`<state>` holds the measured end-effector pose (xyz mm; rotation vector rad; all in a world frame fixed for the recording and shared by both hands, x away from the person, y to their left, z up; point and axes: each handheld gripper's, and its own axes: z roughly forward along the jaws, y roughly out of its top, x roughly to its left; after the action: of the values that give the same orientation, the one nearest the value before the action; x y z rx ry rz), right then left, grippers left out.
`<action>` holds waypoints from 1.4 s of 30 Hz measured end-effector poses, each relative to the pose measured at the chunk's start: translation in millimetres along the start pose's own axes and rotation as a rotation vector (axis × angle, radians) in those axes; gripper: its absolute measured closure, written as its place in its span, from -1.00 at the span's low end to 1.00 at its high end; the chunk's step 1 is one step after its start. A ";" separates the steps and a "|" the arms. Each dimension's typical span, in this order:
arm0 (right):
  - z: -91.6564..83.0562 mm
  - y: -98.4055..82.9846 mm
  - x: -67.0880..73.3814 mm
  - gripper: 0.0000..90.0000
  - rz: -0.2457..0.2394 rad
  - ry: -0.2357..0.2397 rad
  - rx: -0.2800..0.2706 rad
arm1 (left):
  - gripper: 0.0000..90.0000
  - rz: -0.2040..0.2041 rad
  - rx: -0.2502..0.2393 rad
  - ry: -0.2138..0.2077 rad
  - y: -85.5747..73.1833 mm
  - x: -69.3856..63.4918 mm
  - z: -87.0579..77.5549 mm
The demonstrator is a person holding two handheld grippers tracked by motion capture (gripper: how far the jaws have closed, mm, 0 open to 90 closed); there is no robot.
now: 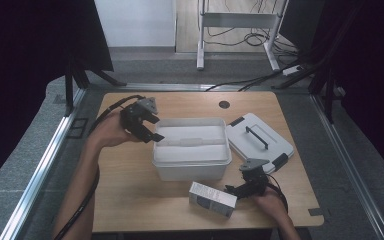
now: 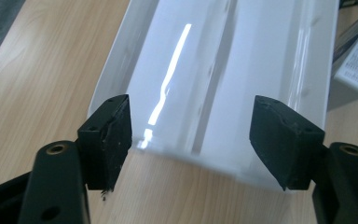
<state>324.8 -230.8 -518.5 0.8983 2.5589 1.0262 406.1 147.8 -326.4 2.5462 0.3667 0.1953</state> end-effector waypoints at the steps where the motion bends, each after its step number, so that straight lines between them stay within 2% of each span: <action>1: 0.0 0.0 0.0 -1.00 0.000 0.000 0.000 | -0.32 0.009 -0.001 -0.002 5.7 -0.5 4.1; 6: 0.0 0.0 0.0 -1.00 0.000 0.000 0.000 | -0.31 0.049 0.028 -0.008 31.7 -3.6 28.4; 11: 0.0 0.0 0.0 -1.00 0.000 0.000 0.000 | -0.28 0.071 0.054 -0.054 51.4 -6.0 52.1; 12: 0.2 -0.1 0.1 -1.00 0.001 -0.002 -0.002 | -0.24 0.077 0.063 -0.071 55.0 -6.6 57.4; 19: 0.2 -0.1 0.1 -1.00 0.000 -0.002 -0.002 | 0.09 0.075 0.112 -0.113 64.2 -5.6 80.1; 22: 0.2 -0.1 0.1 -1.00 0.000 -0.002 -0.002 | 0.26 0.075 0.136 -0.129 64.7 -5.2 86.2; 25: 0.1 -0.1 0.1 -1.00 0.000 -0.001 -0.002 | 0.48 0.105 0.172 -0.139 65.2 -6.3 90.8; 28: 0.2 -0.1 0.1 -1.00 0.000 -0.002 -0.002 | 0.74 0.129 0.188 -0.137 65.7 -8.1 94.9; 31: 0.2 -0.1 0.1 -1.00 0.000 -0.002 -0.002 | 0.87 0.168 0.188 -0.126 66.0 -10.1 96.8; 32: 0.2 -0.1 0.1 -1.00 -0.001 -0.002 -0.002 | 0.92 0.170 0.178 -0.127 66.0 -10.0 96.1; 41: 0.2 -0.1 0.1 -1.00 0.000 -0.002 -0.002 | 0.98 0.188 0.151 -0.145 63.9 -9.7 94.2; 42: 0.2 -0.1 0.1 -1.00 0.000 -0.002 -0.002 | 0.98 0.200 0.148 -0.145 64.0 -9.1 93.2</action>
<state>324.8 -230.7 -518.7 0.8976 2.5559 1.0275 431.4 46.1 -369.9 2.7234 0.0723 0.0582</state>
